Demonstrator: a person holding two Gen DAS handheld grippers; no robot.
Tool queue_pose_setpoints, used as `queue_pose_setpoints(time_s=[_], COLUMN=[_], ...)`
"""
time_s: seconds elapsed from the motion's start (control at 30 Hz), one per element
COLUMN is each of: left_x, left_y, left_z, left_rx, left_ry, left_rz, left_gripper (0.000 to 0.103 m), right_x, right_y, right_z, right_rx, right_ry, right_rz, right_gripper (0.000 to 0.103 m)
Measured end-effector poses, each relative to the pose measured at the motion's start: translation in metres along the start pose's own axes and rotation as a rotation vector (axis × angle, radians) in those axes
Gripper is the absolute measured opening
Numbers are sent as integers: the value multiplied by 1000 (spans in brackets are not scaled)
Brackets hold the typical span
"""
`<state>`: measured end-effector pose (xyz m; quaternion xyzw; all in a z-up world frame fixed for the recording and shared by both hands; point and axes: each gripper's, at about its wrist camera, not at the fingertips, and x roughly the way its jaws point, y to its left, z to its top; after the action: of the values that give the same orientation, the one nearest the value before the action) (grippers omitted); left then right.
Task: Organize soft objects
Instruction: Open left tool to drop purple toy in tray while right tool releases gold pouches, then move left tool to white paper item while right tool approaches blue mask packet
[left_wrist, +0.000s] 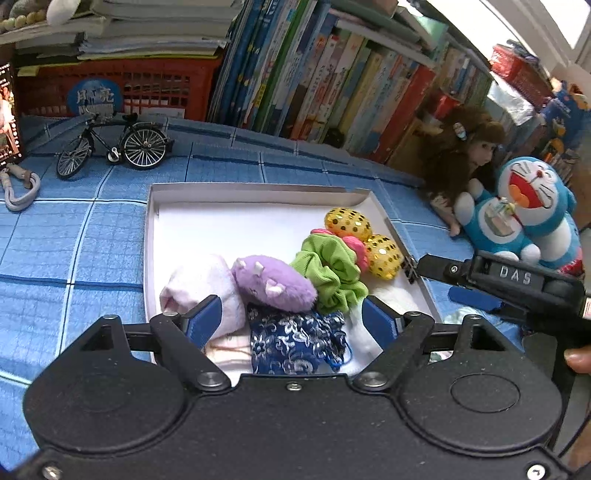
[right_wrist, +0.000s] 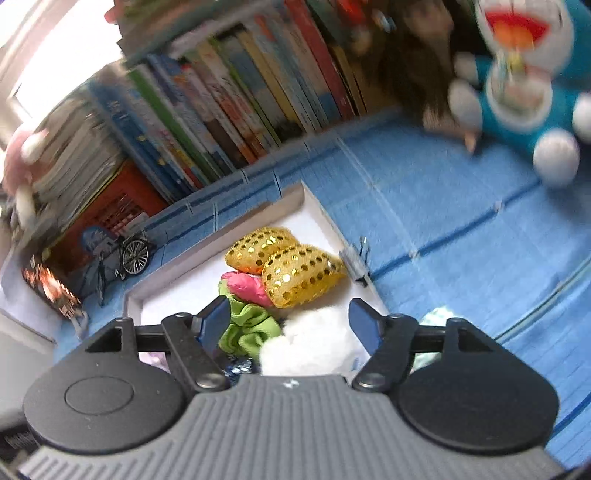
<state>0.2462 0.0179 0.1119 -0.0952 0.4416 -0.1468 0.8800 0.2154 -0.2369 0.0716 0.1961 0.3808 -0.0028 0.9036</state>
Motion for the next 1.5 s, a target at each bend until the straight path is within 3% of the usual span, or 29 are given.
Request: queue_pose_setpoints(time_s=[0.63, 0.87, 1.5], left_x=[-91, -108, -122], left_y=[9, 20, 71], left_z=[-72, -100, -155], left_rx=[100, 128, 34], left_ry=[-231, -305, -351], left_rz=[-27, 4, 78], left_gripper=[85, 87, 88], right_x=[-84, -97, -94], right_y=[-7, -19, -43], right_z=[-55, -76, -117], right_rx=[-352, -414, -471], right_ry=[-312, -381, -452], right_rz=[61, 85, 49], right_gripper=[95, 102, 103])
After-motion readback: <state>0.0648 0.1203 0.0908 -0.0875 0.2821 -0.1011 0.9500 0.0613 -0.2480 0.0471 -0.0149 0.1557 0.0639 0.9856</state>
